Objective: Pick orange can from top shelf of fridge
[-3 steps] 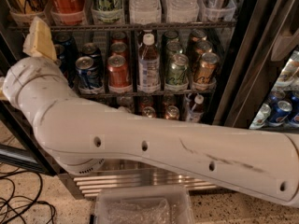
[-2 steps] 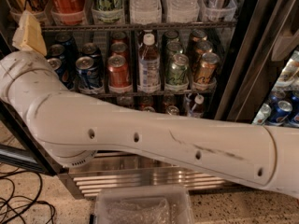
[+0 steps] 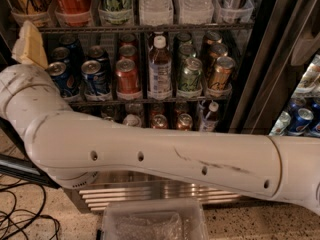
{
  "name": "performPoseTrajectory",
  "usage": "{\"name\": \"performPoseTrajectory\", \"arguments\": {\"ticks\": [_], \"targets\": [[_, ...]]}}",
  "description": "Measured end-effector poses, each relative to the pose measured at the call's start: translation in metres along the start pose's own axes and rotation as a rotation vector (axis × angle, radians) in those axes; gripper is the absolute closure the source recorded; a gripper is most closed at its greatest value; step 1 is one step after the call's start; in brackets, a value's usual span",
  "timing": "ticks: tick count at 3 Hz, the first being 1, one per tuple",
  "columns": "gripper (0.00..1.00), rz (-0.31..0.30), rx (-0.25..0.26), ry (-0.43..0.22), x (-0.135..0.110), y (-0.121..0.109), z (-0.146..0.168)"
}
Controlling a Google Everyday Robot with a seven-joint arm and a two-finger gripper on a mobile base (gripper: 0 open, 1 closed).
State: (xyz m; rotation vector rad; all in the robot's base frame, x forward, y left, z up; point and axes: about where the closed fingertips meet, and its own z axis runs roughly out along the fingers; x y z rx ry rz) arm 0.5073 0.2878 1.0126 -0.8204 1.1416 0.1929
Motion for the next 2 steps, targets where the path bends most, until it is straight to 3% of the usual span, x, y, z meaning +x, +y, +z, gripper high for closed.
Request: {"name": "performPoseTrajectory", "arguments": {"ticks": [1,2], "targets": [[0.18,0.069,0.106,0.013,0.022,-0.011,0.024],[0.31,0.085,0.215,0.012,0.024,-0.018,0.052]]}}
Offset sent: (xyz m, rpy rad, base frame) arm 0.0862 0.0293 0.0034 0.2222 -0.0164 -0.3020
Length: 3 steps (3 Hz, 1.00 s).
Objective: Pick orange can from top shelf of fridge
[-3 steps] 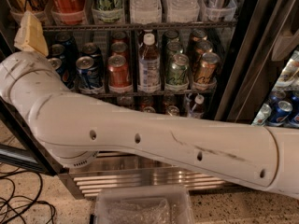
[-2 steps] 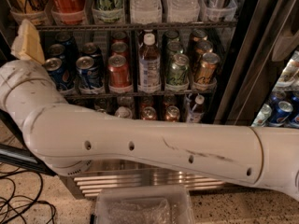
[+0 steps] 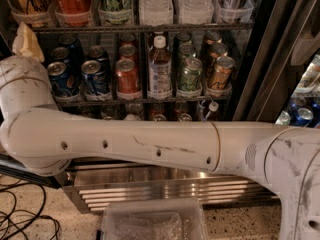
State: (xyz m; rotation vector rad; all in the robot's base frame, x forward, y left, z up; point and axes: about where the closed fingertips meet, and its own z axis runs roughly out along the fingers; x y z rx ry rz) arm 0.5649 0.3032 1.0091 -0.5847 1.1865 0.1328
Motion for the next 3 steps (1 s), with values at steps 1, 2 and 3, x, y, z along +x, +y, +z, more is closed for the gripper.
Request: {"name": "performPoseTrajectory", "arguments": {"ticks": [1,2,3], "targets": [[0.33,0.0,0.0,0.0,0.0,0.0,-0.001],[0.32,-0.015,0.065,-0.013,-0.01,-0.001,0.0],[0.33,-0.021,0.105,-0.026,-0.016,-0.002,0.001]]}}
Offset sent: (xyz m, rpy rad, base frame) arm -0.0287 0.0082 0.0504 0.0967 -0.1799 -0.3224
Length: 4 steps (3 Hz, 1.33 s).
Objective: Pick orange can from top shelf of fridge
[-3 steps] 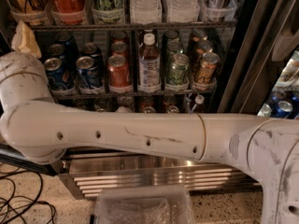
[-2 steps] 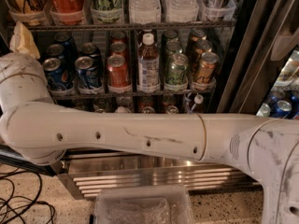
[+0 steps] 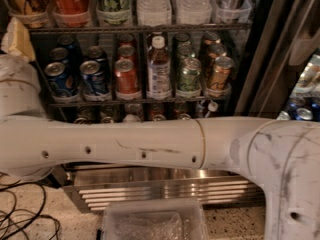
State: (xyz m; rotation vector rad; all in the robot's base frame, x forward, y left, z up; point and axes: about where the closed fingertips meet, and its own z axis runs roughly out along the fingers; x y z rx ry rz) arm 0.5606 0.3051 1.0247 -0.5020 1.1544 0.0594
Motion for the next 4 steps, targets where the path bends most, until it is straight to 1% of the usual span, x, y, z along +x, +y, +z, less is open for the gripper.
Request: {"name": "performPoseTrajectory", "arguments": {"ticks": [1,2,3,4], "targets": [[0.31,-0.017,0.093,-0.018,-0.007,-0.013,0.004],[0.39,-0.013,0.219,-0.062,-0.019,-0.03,0.009],[0.38,-0.011,0.297,-0.107,-0.031,-0.043,0.013],[0.41,0.014,0.342,-0.133,-0.034,-0.048,0.015]]}}
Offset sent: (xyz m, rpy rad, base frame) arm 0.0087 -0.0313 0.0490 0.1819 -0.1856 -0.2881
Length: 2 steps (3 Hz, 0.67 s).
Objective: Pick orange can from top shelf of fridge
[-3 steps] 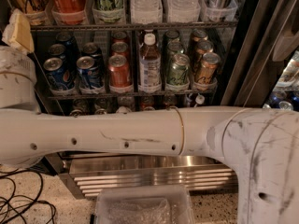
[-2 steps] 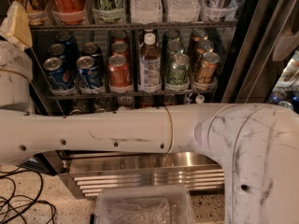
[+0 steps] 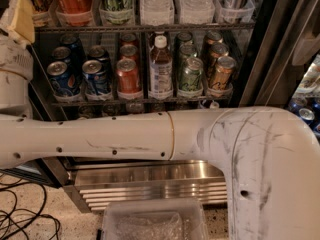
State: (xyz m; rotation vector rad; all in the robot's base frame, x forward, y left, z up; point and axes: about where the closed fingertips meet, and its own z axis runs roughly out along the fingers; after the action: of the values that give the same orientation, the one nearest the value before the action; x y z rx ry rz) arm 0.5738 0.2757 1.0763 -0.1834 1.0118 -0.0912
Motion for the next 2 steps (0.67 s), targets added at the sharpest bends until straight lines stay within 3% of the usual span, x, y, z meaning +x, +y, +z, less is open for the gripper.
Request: {"name": "performPoseTrajectory", "arguments": {"ticks": [2], "targets": [[0.38,0.097,-0.024,0.029,0.0055,0.0145,0.0148]]}}
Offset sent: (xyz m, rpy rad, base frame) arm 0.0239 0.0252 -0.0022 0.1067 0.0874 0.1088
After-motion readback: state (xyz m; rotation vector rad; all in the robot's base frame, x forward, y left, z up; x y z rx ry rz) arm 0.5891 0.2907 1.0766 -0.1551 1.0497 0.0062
